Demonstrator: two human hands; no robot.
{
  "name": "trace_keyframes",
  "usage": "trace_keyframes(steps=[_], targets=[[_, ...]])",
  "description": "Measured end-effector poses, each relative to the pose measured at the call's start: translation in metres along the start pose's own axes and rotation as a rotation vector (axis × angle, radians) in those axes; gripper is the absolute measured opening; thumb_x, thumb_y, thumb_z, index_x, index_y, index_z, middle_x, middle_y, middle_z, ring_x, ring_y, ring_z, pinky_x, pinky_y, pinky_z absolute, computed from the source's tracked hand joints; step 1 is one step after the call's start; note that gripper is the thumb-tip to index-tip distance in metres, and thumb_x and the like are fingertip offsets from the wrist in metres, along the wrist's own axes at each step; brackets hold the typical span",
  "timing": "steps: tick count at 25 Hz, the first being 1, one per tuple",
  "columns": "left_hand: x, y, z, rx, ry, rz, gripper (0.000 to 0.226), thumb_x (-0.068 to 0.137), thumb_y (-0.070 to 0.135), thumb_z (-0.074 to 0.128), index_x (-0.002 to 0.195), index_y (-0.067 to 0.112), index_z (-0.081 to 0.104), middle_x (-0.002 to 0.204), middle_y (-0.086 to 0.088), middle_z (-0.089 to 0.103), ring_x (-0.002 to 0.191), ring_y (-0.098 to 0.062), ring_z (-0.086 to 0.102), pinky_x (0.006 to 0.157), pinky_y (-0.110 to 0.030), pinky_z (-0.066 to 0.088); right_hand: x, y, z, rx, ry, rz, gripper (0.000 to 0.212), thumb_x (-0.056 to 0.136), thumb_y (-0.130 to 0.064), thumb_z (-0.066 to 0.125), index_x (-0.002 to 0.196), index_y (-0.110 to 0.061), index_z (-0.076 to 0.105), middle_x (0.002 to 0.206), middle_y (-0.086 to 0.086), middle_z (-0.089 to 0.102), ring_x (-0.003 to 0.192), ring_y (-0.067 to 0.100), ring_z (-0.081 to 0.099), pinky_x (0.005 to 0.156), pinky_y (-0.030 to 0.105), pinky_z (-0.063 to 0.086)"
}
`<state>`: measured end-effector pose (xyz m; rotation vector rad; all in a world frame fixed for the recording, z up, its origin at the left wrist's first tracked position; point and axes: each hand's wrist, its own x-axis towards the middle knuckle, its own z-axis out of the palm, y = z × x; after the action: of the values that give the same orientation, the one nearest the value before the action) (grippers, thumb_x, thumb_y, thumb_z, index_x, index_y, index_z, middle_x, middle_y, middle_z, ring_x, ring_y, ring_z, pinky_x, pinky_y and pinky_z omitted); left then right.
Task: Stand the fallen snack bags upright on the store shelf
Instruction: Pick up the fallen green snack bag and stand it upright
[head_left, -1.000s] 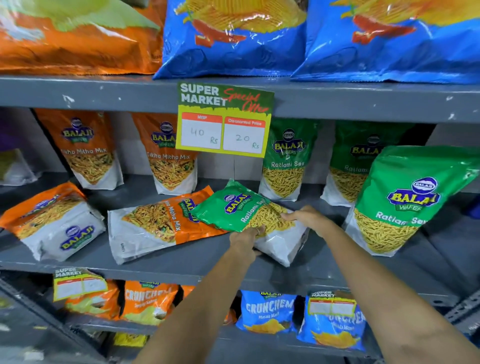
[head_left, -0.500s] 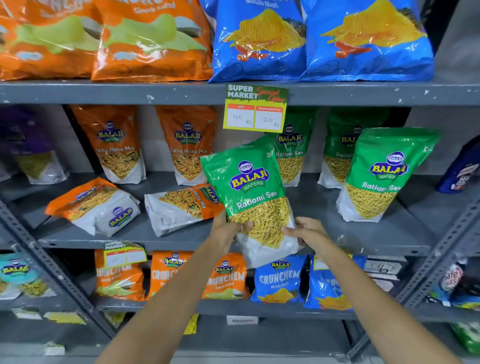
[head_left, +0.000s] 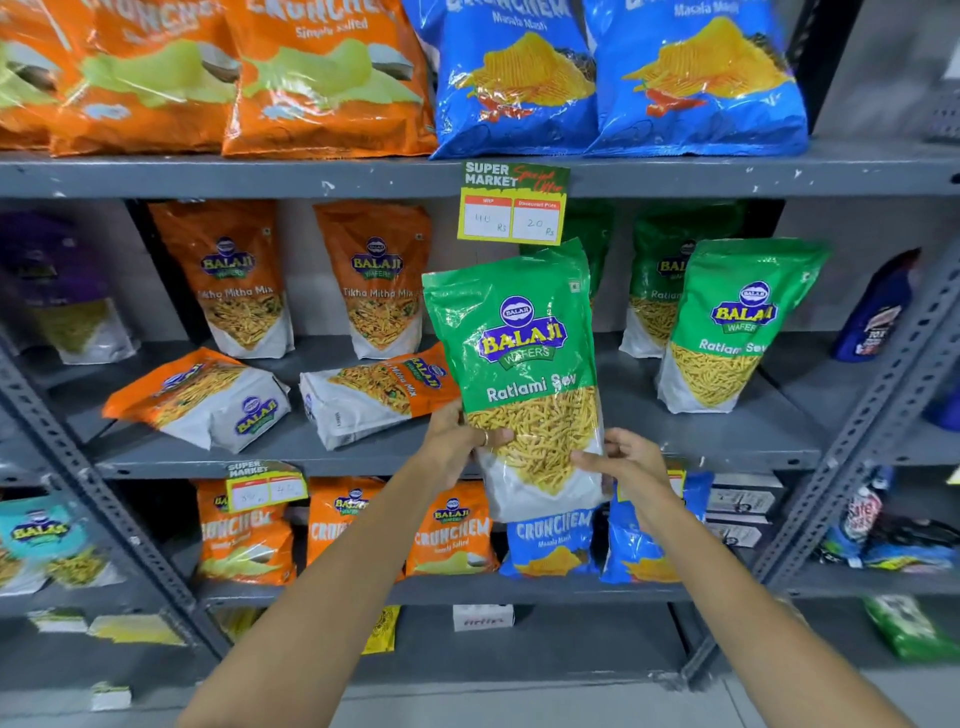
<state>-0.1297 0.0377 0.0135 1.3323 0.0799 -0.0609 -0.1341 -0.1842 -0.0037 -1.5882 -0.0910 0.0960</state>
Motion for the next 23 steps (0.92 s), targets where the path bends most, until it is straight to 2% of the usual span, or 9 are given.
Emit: trace_keyframes(steps=[4, 8, 11, 13, 16, 20, 21, 23], targets=[[0.019, -0.002, 0.018, -0.005, 0.034, -0.005, 0.042, 0.071, -0.020, 0.063, 0.104, 0.006, 0.059, 0.105, -0.014, 0.065, 0.099, -0.027, 0.061, 0.076, -0.033, 0.056, 0.017, 0.005, -0.008, -0.018, 0.032, 0.027, 0.017, 0.067, -0.006, 0.078, 0.076, -0.008, 0.063, 0.044, -0.011, 0.061, 0.037, 0.002, 0.053, 0.035, 0.016, 0.039], [0.058, -0.003, 0.038, 0.048, 0.087, -0.028, 0.041, 0.074, -0.021, 0.060, 0.107, 0.003, 0.058, 0.115, -0.019, 0.063, 0.104, -0.027, 0.060, 0.082, -0.035, 0.053, 0.052, 0.017, -0.018, -0.076, 0.090, 0.027, 0.024, 0.072, -0.004, 0.075, 0.063, -0.014, 0.055, 0.040, -0.014, 0.053, 0.037, 0.001, 0.050, 0.034, 0.016, 0.038], [0.099, -0.006, 0.051, 0.095, 0.111, -0.023, 0.047, 0.076, -0.023, 0.055, 0.119, -0.002, 0.055, 0.124, -0.021, 0.060, 0.113, -0.029, 0.057, 0.084, -0.035, 0.053, 0.089, 0.025, -0.027, -0.125, 0.172, 0.016, 0.020, 0.074, -0.003, 0.073, 0.071, -0.014, 0.057, 0.061, -0.004, 0.060, 0.054, 0.009, 0.054, 0.035, 0.015, 0.040], [0.127, -0.007, 0.058, 0.112, 0.168, -0.027, 0.047, 0.077, -0.022, 0.054, 0.120, -0.001, 0.055, 0.127, -0.020, 0.060, 0.116, -0.028, 0.056, 0.090, -0.038, 0.052, 0.117, 0.029, -0.033, -0.133, 0.213, -0.002, 0.022, 0.074, 0.000, 0.072, 0.075, -0.013, 0.054, 0.070, 0.002, 0.061, 0.064, 0.014, 0.056, 0.046, 0.016, 0.045], [0.161, -0.007, 0.067, 0.120, 0.216, -0.034, 0.046, 0.077, -0.019, 0.058, 0.118, 0.000, 0.056, 0.125, -0.020, 0.061, 0.117, -0.030, 0.056, 0.095, -0.039, 0.048, 0.157, 0.037, -0.039, -0.109, 0.226, 0.007, 0.023, 0.076, 0.005, 0.068, 0.078, -0.012, 0.053, 0.081, 0.009, 0.063, 0.076, 0.022, 0.059, 0.061, 0.024, 0.047], [0.190, -0.006, 0.074, 0.109, 0.219, -0.029, 0.049, 0.074, -0.022, 0.057, 0.119, -0.002, 0.055, 0.122, -0.023, 0.061, 0.107, -0.028, 0.057, 0.094, -0.038, 0.048, 0.191, 0.045, -0.040, -0.035, 0.241, 0.016, 0.022, 0.078, 0.007, 0.063, 0.092, -0.006, 0.052, 0.092, 0.015, 0.061, 0.078, 0.020, 0.057, 0.053, 0.009, 0.047], [0.195, -0.006, 0.076, 0.106, 0.227, -0.030, 0.049, 0.074, -0.022, 0.057, 0.119, -0.002, 0.055, 0.120, -0.022, 0.062, 0.105, -0.026, 0.057, 0.093, -0.037, 0.047, 0.198, 0.047, -0.041, -0.033, 0.246, 0.016, 0.023, 0.078, 0.007, 0.063, 0.094, -0.004, 0.053, 0.094, 0.017, 0.062, 0.079, 0.021, 0.057, 0.054, 0.010, 0.047], [0.200, -0.005, 0.077, 0.098, 0.235, -0.044, 0.048, 0.075, -0.022, 0.055, 0.116, 0.002, 0.057, 0.112, -0.016, 0.063, 0.104, -0.023, 0.055, 0.091, -0.035, 0.047, 0.206, 0.051, -0.042, -0.047, 0.257, 0.022, 0.024, 0.077, 0.006, 0.065, 0.096, -0.003, 0.055, 0.099, 0.020, 0.064, 0.083, 0.023, 0.059, 0.063, 0.020, 0.049]])
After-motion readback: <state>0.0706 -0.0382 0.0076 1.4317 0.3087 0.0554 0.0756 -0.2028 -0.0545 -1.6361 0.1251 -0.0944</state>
